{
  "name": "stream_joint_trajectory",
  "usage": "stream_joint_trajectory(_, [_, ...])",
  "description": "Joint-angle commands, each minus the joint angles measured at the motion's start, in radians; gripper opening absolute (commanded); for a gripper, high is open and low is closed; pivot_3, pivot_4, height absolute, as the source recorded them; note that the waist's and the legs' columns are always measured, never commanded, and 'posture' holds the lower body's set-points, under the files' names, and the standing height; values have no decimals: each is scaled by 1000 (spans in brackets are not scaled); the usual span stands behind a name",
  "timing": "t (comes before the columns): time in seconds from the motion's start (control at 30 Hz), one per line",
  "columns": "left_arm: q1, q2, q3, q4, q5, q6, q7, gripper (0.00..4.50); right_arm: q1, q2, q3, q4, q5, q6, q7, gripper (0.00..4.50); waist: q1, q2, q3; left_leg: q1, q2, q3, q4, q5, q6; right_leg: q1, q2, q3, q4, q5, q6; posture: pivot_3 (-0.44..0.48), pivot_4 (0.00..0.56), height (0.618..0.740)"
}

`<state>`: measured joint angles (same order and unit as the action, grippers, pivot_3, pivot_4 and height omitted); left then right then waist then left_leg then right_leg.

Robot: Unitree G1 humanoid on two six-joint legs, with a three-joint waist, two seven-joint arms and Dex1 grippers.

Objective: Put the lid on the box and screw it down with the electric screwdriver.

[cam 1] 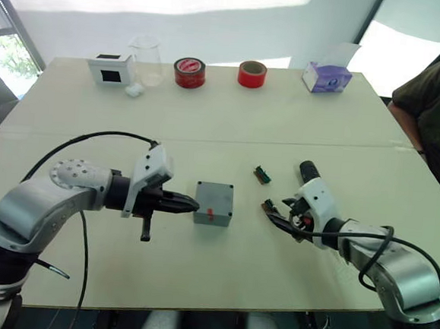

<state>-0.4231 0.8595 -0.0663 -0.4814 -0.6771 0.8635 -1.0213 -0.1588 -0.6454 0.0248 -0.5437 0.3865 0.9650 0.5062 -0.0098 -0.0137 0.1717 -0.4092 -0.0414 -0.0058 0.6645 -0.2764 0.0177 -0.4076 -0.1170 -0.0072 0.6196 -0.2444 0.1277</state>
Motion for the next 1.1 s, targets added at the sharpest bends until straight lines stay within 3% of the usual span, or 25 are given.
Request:
stream_joint_trajectory(0.03, [6, -2, 6, -17, -2, -12, 4, 0, -19, 10, -6, 1, -9, -21, -10, 2188, 0, 0, 0, 0, 0, 0, 0, 0, 0, 0, 0, 0, 0, 0, 0, 0, 150, 740])
stream_joint_trajectory(0.1, [8, 0, 7, -17, -1, -13, 4, 0, -20, 11, -5, 3, -10, -22, -11, 1369, 0, 0, 0, 0, 0, 0, 0, 0, 0, 0, 0, 0, 0, 0, 0, 0, 150, 740])
stream_joint_trajectory(0.5, [9, 1, 6, -12, 5, -18, 1, 0, -24, 15, -3, 6, -14, -25, -18, 1369, 0, 0, 0, 0, 0, 0, 0, 0, 0, 0, 0, 0, 0, 0, 0, 0, 150, 740])
stream_joint_trajectory(0.6, [8, -2, 5, -10, 9, -20, 0, 0, -27, 14, -2, 7, -14, -24, -18, 693, 0, 0, 0, 0, 0, 0, 0, 0, 0, 0, 0, 0, 0, 0, 0, 0, 150, 740])
stream_joint_trajectory(0.63, [8, -3, 5, -9, 10, -20, -1, 0, -27, 14, -2, 8, -14, -24, -18, 168, 0, 0, 0, 0, 0, 0, 0, 0, 0, 0, 0, 0, 0, 0, 0, 0, 150, 740])
stream_joint_trajectory(0.67, [9, -3, 6, -9, 11, -21, -1, 0, -27, 12, -2, 8, -14, -24, -16, 68, 0, 0, 0, 0, 0, 0, 0, 0, 0, 0, 0, 0, 0, 0, 0, 0, 150, 740])
stream_joint_trajectory(1.1, [11, -10, 33, 32, 11, -23, 6, 0, -42, -11, -53, -17, 8, -14, 0, 68, 0, 0, 0, 0, 0, 0, 0, 0, 0, 0, 0, 0, 0, 0, 0, 0, 150, 740])
